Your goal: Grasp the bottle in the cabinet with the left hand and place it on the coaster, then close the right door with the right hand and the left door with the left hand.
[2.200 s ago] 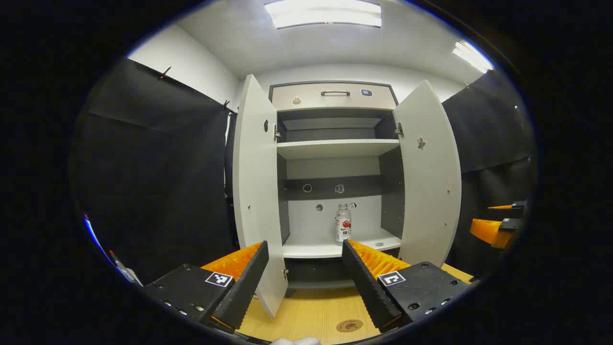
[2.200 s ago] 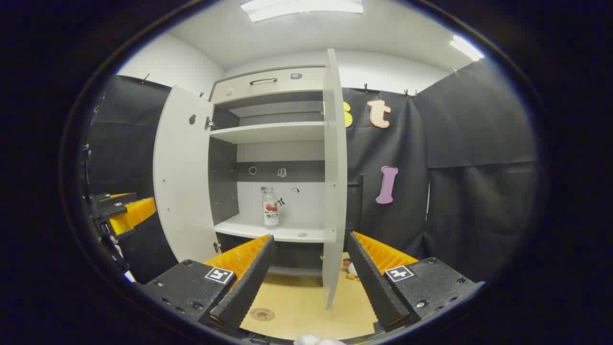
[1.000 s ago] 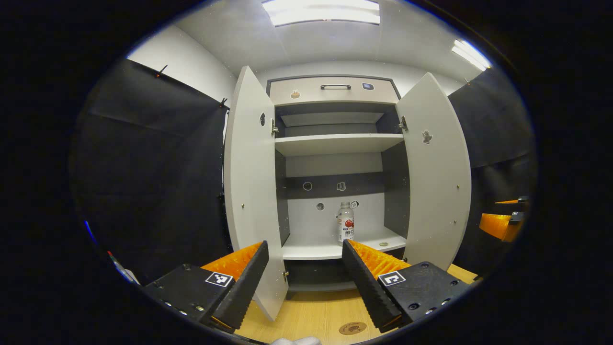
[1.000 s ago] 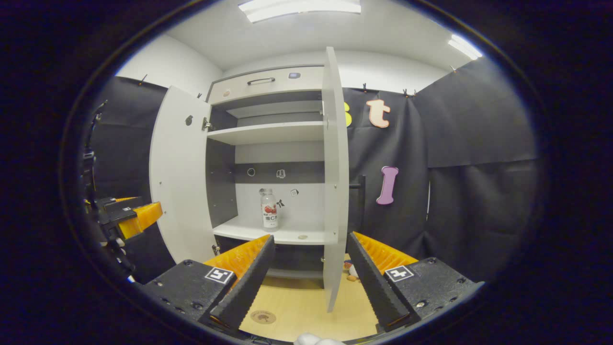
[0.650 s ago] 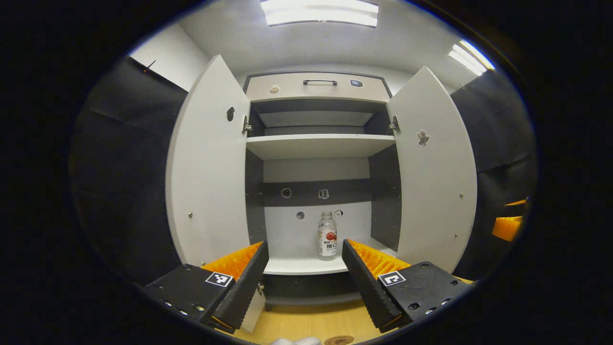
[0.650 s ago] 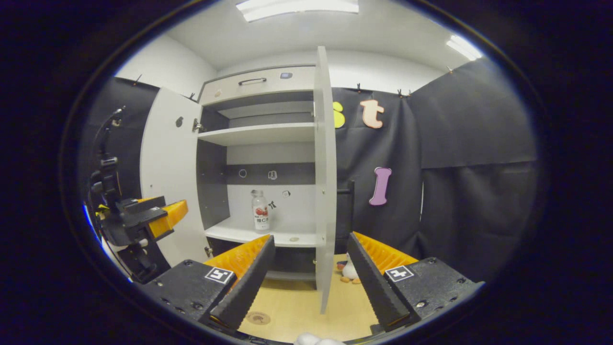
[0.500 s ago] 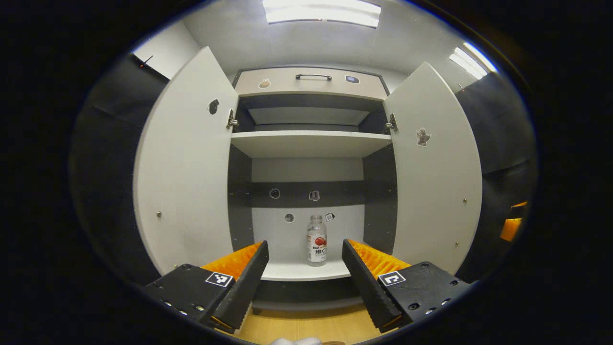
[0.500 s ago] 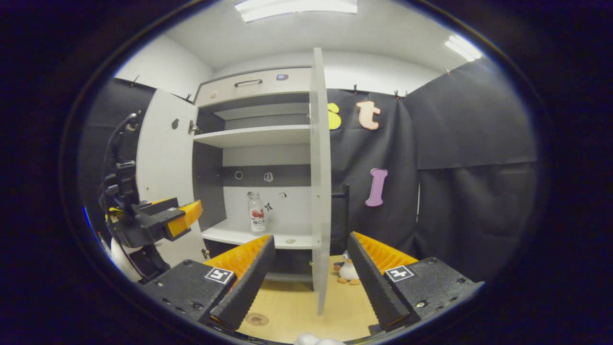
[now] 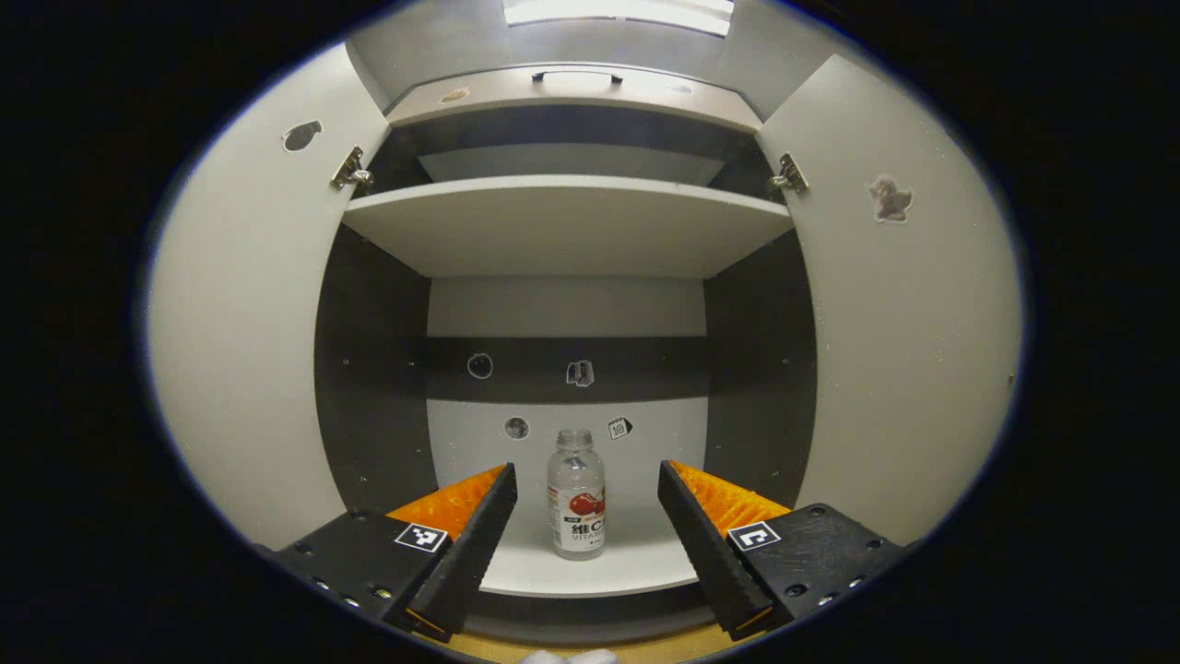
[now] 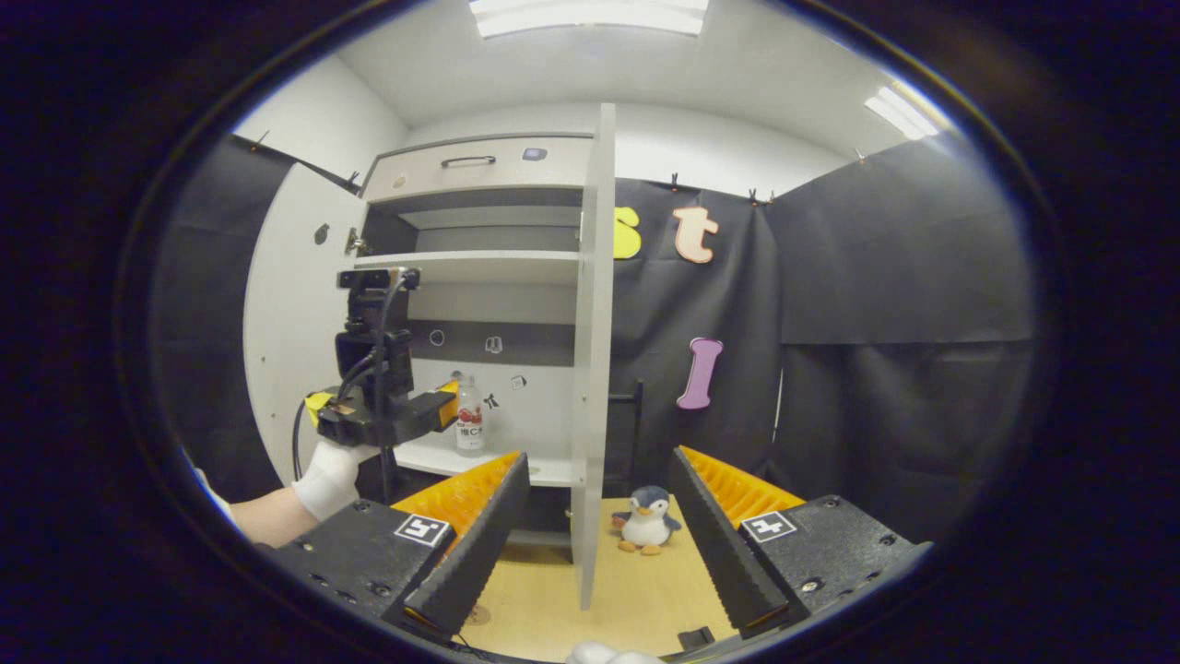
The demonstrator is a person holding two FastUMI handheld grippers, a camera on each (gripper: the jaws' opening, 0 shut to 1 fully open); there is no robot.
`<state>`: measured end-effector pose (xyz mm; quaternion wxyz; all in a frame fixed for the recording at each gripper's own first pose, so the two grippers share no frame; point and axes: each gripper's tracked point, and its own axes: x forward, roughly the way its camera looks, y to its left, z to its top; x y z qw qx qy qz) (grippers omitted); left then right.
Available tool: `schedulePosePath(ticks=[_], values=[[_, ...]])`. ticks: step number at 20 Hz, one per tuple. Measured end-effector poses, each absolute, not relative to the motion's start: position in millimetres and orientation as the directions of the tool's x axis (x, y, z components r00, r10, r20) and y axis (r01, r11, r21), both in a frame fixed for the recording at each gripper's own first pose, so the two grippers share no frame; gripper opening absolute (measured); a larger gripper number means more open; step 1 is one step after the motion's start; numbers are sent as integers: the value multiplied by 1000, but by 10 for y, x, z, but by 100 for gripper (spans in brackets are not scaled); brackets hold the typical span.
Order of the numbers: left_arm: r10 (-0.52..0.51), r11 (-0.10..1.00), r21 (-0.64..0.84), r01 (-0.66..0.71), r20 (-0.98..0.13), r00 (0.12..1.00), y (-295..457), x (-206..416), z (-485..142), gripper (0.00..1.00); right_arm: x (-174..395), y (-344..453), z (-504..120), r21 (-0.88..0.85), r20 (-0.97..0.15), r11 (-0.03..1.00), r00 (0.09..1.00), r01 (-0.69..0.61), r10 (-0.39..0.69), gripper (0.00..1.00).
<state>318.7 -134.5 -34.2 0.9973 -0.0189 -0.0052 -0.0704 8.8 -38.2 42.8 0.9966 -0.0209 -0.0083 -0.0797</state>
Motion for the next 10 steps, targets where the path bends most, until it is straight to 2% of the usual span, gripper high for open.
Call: schedulePosePath(ticks=[1, 2, 5, 10], values=[[-138, 990, -37, 137, -22, 990, -1356, 3370, -465, 96, 81, -398, 407, -45, 10, 985, 986, 165, -165, 100], [-131, 991, -44, 129, -50, 990, -1329, 3507, -554, 94, 69, -401, 380, -48, -1, 985, 986, 167, -167, 100], [-119, 989, -90, 113, -61, 991, -1310, 3877, -683, 95, 65, -438, 373, -58, -10, 981, 982, 185, -186, 100], [-100, 992, -85, 92, -94, 990, -1351, 4315, -898, 95, 63, -481, 341, -92, -32, 977, 980, 194, -197, 100]])
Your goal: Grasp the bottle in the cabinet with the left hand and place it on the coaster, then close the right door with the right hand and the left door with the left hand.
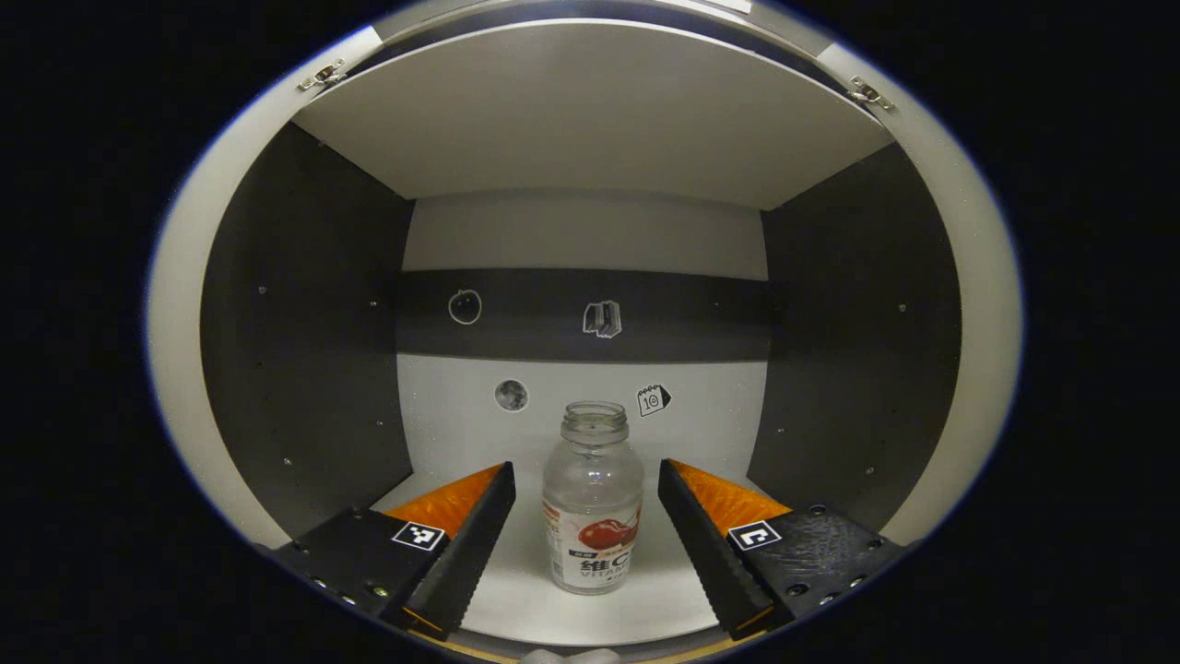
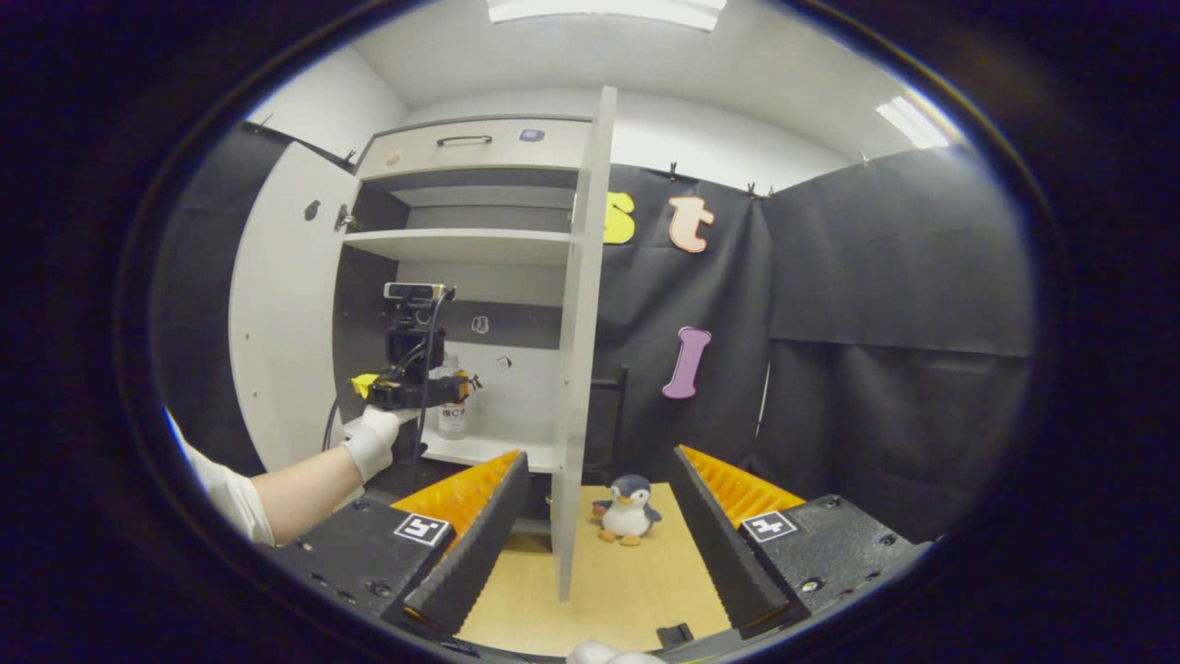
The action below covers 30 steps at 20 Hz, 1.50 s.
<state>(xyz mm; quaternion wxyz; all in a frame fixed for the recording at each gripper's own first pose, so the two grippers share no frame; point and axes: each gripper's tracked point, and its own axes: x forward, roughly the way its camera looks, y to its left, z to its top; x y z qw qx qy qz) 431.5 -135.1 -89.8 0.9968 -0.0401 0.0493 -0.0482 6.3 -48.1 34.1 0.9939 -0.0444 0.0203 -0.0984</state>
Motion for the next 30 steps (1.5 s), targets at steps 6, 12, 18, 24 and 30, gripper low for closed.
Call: schedulePosePath(ticks=[6, 12, 18, 24, 30], values=[[-89, 995, -45, 84, -136, 987, -1421, 4554, -1097, 95, 88, -524, 310, -89, -51, 974, 976, 206, -211, 100], [-86, 995, -60, 78, -147, 985, -1416, 4640, -1172, 78, 94, -602, 228, -86, -71, 975, 975, 204, -210, 100], [-132, 989, -77, 124, -97, 987, -1339, 4304, -900, 75, 26, -604, 266, -82, -55, 976, 977, 199, -204, 100], [-184, 980, -84, 180, -36, 982, -1148, 3479, -615, 74, 12, -489, 203, -45, -59, 987, 985, 157, -160, 100], [-202, 973, -115, 198, -32, 979, -864, 2484, -666, 75, -4, -261, 110, -23, -72, 996, 994, 87, -88, 100]])
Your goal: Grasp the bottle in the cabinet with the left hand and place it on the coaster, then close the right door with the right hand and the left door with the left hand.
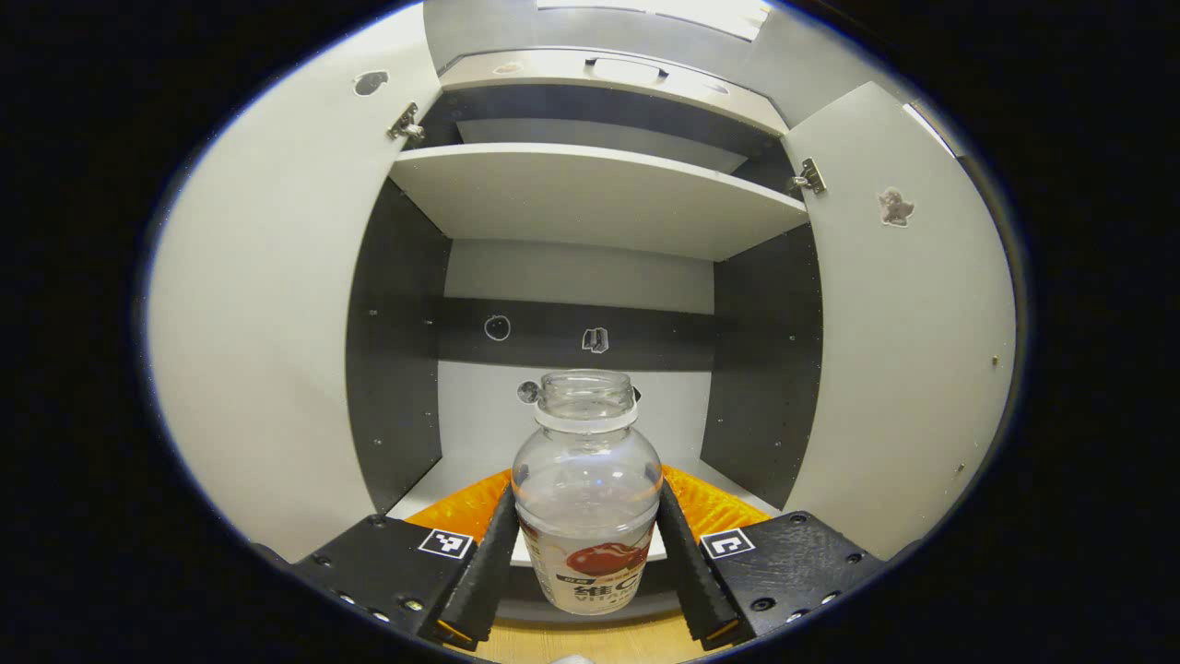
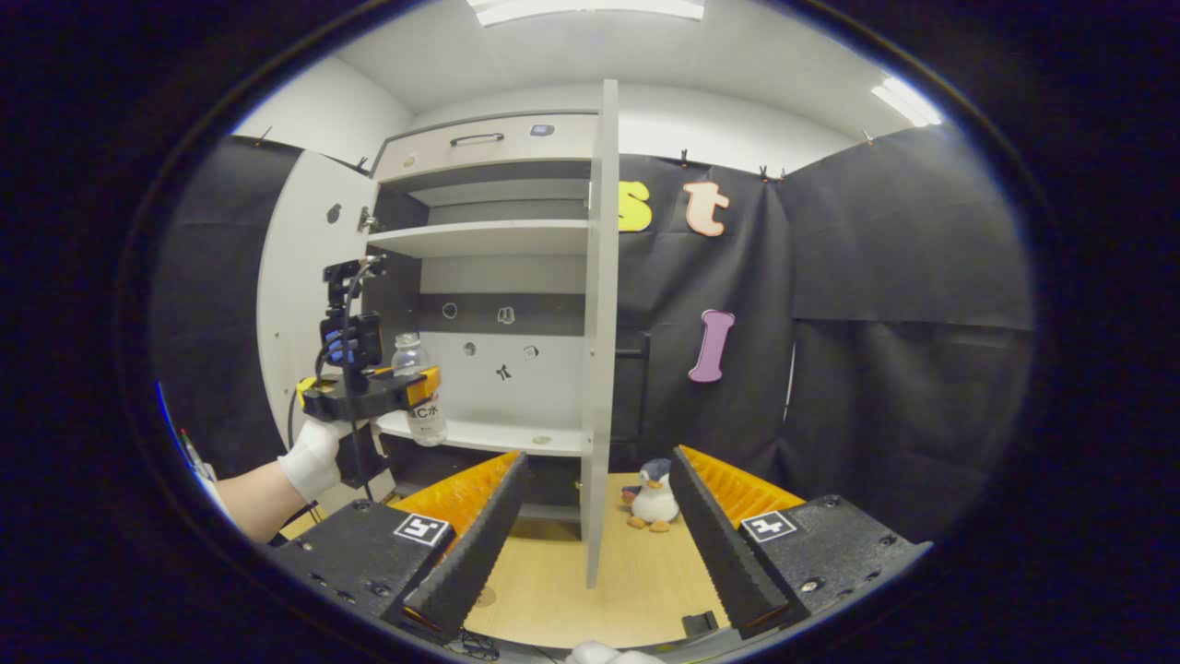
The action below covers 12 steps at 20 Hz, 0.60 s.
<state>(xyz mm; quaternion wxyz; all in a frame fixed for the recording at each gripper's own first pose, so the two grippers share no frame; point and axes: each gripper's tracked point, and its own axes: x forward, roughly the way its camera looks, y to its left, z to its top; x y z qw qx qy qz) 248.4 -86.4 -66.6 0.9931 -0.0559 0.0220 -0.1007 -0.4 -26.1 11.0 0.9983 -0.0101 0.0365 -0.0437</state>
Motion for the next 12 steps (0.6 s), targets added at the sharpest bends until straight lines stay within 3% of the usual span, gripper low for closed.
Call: schedulePosePath(ticks=[7, 8, 12], values=[[-212, 976, -81, 204, -110, 971, -793, 1577, -1482, 75, -85, -153, -77, -6, -97, 998, 993, 60, -60, 100], [-222, 974, -77, 214, -116, 968, -831, 1455, -1609, 78, -95, -163, -98, -11, -102, 998, 993, 63, -64, 100], [-280, 960, -60, 274, -135, 950, -1076, 1103, -2090, 74, -115, -200, -241, -16, -135, 998, 988, 68, -70, 100]])
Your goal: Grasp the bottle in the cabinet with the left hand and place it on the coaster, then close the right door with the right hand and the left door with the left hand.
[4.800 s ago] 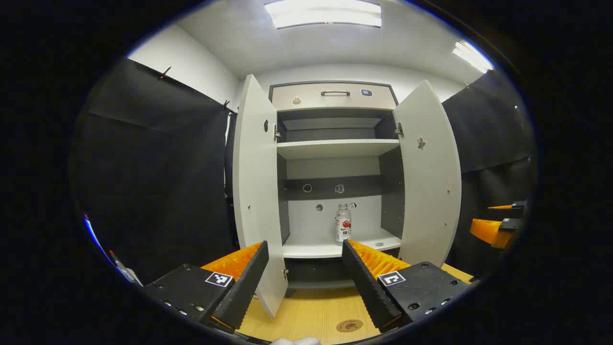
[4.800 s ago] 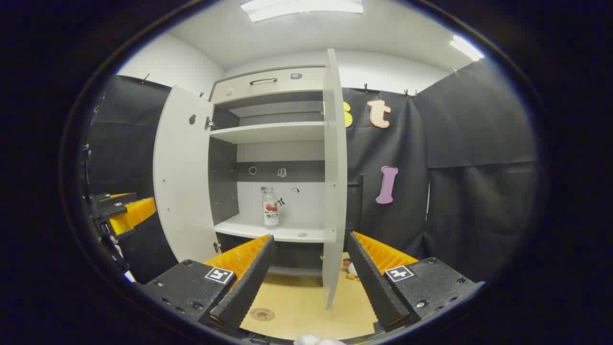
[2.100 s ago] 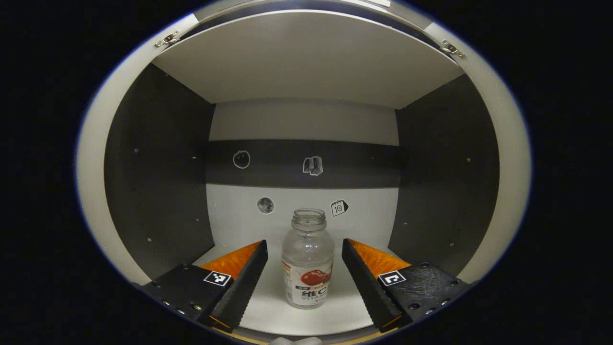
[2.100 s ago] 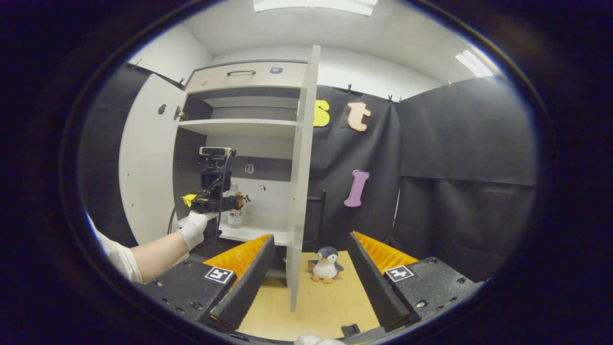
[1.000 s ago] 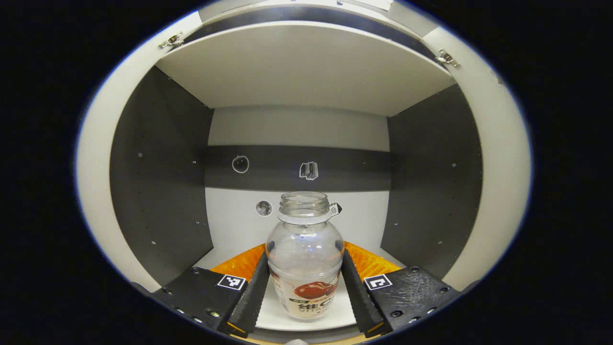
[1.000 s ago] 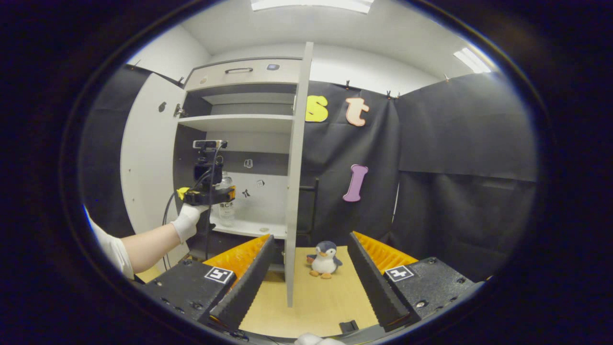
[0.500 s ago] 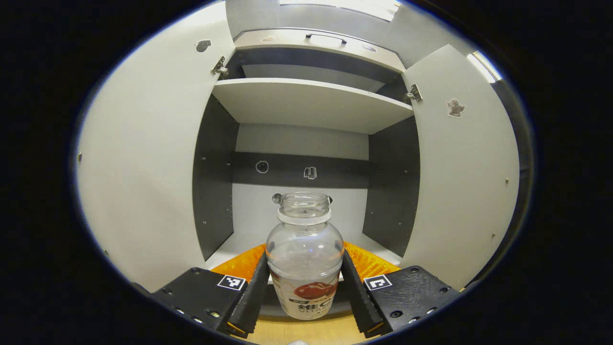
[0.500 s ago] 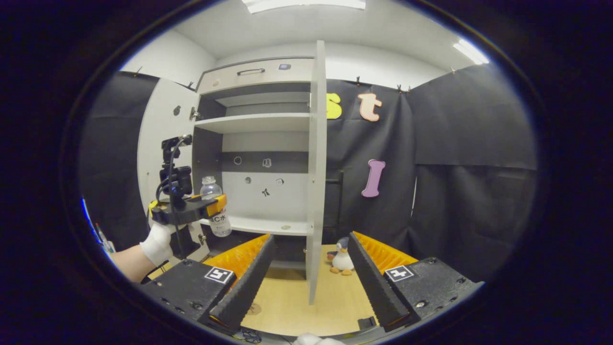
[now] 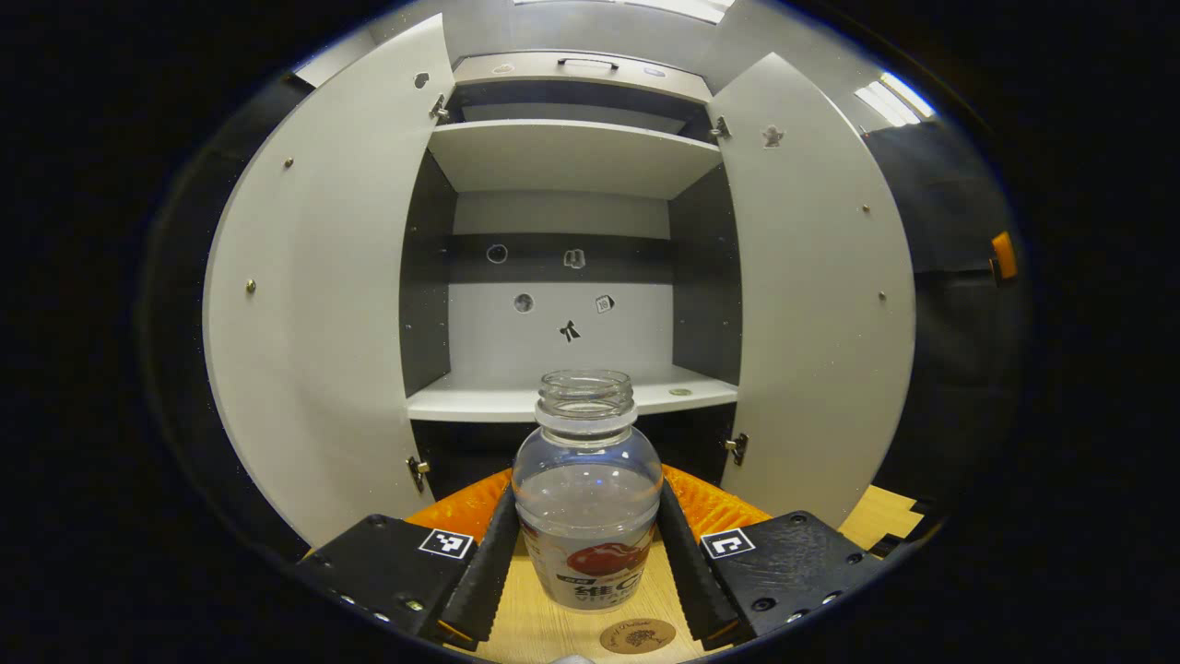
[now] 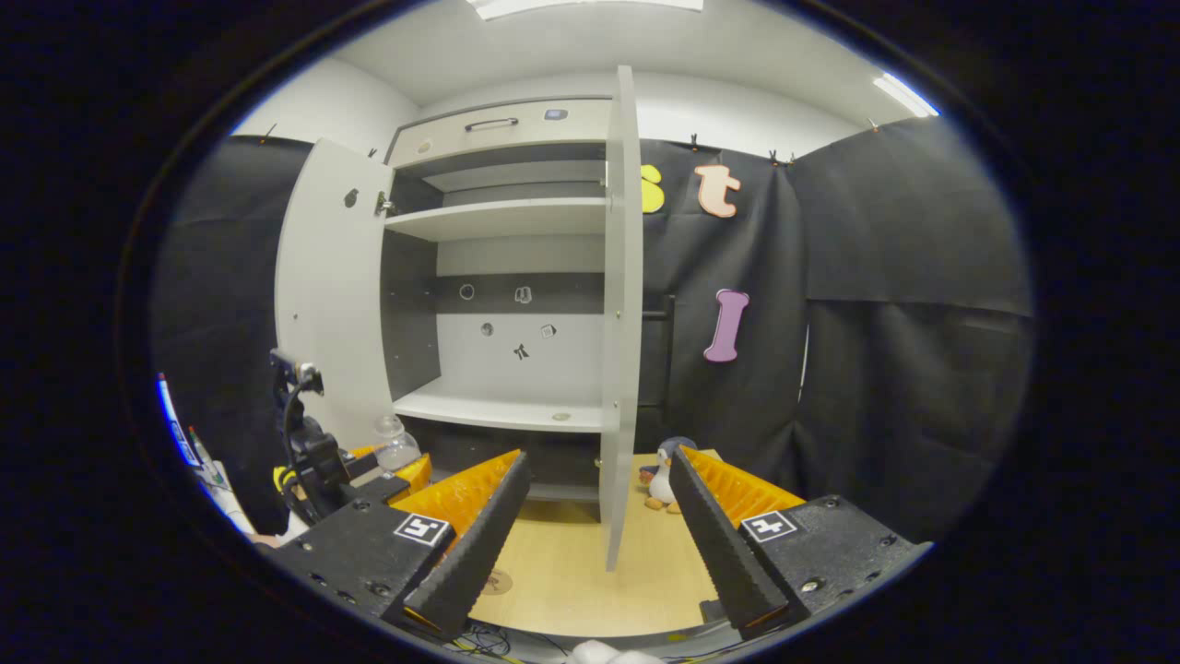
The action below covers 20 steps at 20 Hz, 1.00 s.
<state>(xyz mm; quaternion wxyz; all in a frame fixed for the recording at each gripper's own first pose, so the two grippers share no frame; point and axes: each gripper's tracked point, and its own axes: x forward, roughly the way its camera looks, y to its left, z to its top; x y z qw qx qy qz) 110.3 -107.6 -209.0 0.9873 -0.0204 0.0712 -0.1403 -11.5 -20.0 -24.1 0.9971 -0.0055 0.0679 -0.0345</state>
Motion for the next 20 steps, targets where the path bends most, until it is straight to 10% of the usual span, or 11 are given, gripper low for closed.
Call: schedulePosePath(ticks=[20], values=[[-420, 906, -176, 386, -243, 875, -1621, 875, -3820, 75, -165, -535, -1011, -69, -295, 991, 946, 117, -133, 97]])
